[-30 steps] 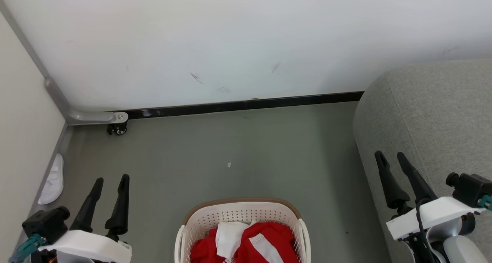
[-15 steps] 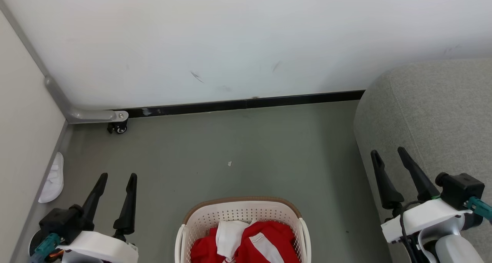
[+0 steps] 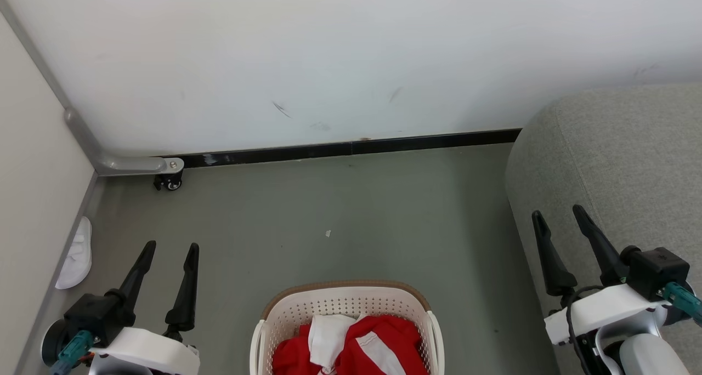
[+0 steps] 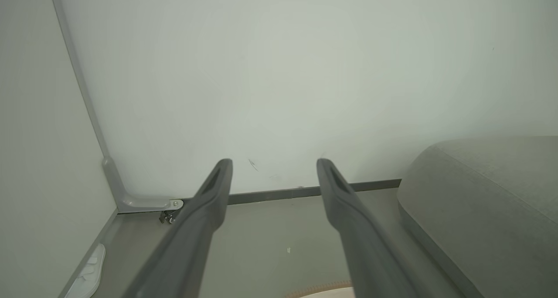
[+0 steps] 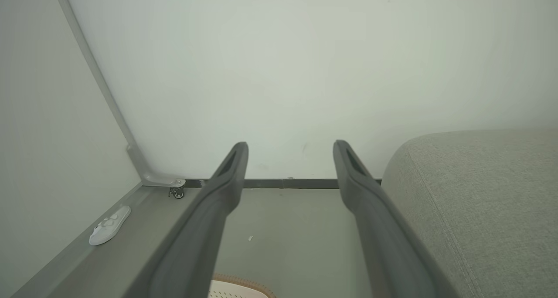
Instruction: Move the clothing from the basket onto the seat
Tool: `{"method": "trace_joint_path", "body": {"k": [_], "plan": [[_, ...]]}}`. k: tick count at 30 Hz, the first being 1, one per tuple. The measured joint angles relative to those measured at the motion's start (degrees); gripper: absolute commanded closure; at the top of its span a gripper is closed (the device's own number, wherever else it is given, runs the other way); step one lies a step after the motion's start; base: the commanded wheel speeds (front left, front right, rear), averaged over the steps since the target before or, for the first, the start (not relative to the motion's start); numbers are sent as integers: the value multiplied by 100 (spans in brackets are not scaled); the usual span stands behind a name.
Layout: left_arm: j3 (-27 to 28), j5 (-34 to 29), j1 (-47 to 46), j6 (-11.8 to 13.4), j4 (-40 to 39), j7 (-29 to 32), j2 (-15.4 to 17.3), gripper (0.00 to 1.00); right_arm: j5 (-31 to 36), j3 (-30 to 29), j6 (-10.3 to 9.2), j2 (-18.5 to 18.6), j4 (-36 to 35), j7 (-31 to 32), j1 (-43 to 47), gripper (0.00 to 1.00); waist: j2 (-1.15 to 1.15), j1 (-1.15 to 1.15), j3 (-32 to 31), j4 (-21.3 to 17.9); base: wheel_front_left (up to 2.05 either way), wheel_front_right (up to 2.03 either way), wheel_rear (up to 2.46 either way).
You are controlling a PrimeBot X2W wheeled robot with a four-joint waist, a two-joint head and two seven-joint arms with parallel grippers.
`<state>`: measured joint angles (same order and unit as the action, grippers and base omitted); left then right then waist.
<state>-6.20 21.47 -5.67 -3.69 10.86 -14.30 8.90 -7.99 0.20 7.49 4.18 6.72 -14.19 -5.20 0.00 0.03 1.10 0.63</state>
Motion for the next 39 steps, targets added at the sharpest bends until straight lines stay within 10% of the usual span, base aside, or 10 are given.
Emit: {"method": "trace_joint_path", "body": {"k": [39], "plan": [[350,-91,-101,-158,193,0,-307,0,52,-26,0,-103,-33,-1,-3,0,0,-1,170,-6,0,0,0]]}}
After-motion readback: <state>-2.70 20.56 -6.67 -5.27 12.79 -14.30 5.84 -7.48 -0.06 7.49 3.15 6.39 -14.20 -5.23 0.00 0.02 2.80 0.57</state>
